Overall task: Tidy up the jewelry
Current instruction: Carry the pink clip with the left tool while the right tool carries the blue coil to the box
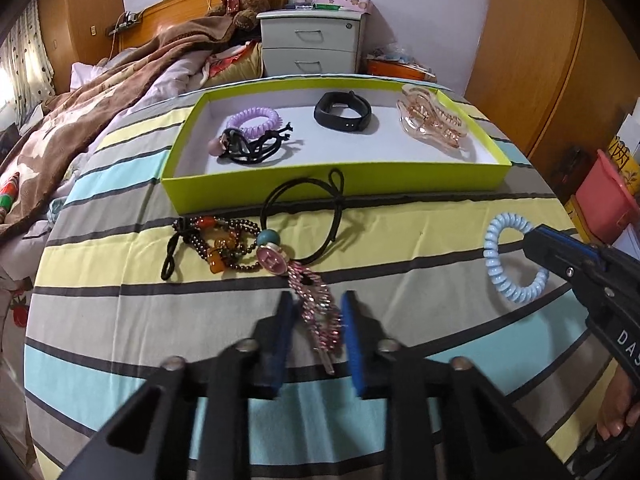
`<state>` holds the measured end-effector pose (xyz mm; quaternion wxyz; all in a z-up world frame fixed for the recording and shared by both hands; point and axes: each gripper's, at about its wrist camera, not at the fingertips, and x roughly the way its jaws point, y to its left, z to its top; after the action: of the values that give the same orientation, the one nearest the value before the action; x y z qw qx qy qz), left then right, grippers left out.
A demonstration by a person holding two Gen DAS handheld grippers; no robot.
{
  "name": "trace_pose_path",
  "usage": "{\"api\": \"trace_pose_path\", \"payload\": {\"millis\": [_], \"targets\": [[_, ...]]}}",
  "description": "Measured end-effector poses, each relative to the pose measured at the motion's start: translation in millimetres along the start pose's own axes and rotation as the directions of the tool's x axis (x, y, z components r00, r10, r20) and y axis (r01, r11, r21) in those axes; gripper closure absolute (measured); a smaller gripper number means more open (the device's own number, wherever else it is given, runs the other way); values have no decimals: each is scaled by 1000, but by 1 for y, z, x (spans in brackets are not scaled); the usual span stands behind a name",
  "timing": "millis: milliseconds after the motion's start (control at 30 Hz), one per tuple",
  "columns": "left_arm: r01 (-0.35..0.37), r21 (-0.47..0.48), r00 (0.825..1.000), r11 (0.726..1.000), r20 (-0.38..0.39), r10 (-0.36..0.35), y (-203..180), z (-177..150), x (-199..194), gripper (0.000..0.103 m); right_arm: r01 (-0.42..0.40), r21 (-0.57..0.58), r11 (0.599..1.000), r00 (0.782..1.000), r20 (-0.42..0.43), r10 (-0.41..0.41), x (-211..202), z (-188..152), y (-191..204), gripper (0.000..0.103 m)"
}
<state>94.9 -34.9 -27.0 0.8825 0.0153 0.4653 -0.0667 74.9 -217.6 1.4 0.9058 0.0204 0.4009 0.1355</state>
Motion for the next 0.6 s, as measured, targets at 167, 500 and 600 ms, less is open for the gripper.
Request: {"api": "trace_pose_path", "payload": {"millis": [167, 500, 600], "targets": [[23, -20, 1000, 1000, 2, -23, 4, -1, -2, 87, 1, -1, 1000, 1000, 1, -1, 0, -1, 1, 93], [64, -47, 998, 997, 30, -63, 11, -2, -15, 88, 8, -5, 1000, 1000, 12, -8, -4, 1, 4, 93], [69, -50, 997, 996, 41, -67, 13, 0, -21, 88, 11, -9, 1000, 1000, 21, -11, -8, 4, 6, 93]]}}
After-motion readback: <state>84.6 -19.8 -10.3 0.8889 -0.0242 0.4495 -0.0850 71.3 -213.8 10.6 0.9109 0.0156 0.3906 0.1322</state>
